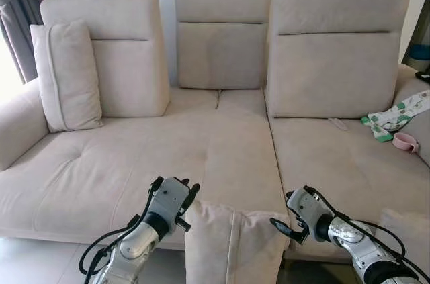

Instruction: Move the pillow to the sofa from floor

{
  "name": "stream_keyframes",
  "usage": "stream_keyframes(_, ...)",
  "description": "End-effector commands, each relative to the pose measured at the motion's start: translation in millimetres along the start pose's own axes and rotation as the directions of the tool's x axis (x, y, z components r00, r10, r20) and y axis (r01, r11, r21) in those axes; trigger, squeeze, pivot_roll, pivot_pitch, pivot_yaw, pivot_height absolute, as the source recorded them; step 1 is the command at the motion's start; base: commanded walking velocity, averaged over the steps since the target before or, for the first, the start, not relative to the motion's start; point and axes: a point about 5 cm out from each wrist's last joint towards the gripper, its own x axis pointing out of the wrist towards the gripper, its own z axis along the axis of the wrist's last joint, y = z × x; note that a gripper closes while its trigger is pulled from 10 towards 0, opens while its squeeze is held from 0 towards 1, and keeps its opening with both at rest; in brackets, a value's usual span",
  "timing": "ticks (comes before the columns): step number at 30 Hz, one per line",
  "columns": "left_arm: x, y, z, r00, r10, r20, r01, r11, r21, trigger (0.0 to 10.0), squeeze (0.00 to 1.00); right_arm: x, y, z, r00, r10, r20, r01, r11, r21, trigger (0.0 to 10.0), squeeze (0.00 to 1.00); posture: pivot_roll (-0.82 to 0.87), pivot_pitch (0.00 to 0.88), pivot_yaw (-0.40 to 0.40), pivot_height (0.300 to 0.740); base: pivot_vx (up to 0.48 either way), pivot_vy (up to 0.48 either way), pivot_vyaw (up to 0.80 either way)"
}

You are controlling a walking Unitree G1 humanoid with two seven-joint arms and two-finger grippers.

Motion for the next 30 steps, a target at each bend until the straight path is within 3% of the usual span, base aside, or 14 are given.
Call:
stream_keyframes(1,-4.2,2.8,-3,0.999,0.007,-0.034,-0.006,0.999,0.042,10.0,0.0,3.6,1.1,1,1.0,0.001,-0.004,-0.001,0.999,0.035,10.0,0.0,0.27,0.041,0.074,0.553,0.0,0.0,0.0)
stream_keyframes(6,-6.4,5.7,-2,0.999,0.013,-0.04,-0.011,0.998,0.058,10.0,0.0,5.4,5.1,-2,1.0,0.016,-0.016,-0.015,0.997,0.069,10.0,0.0,0.28,0.046,0.076,0.553,0.0,0.0,0.0)
stream_keyframes(17,-21.5,14.5,3,0.997,0.037,-0.073,-0.03,0.995,0.092,10.0,0.0,11.8,33.9,-21,0.993,0.029,-0.111,-0.021,0.997,0.072,10.0,0.0,0.35,0.071,0.097,0.553,0.0,0.0,0.0)
stream_keyframes(26,-25.8,17.1,4,0.995,0.037,-0.087,-0.028,0.995,0.1,10.0,0.0,13.2,31.7,-24,0.983,-0.028,-0.18,0.03,1.0,0.006,10.0,0.0,0.36,0.071,0.108,0.553,0.0,0.0,0.0)
stream_keyframes(27,-25.7,16.9,5,0.995,0.037,-0.088,-0.028,0.995,0.1,10.0,0.0,13.3,32.5,-26,0.98,-0.019,-0.197,0.02,1.0,0.001,4.7,0.0,0.36,0.072,0.107,0.553,0.0,0.0,0.0)
stream_keyframes(30,-25.6,16.8,5,0.995,0.037,-0.089,-0.028,0.995,0.1,10.0,0.0,13.3,33.2,-27,0.978,-0.013,-0.208,0.012,1.0,-0.002,4.7,0.0,0.36,0.072,0.107,0.553,0.0,0.0,0.0)
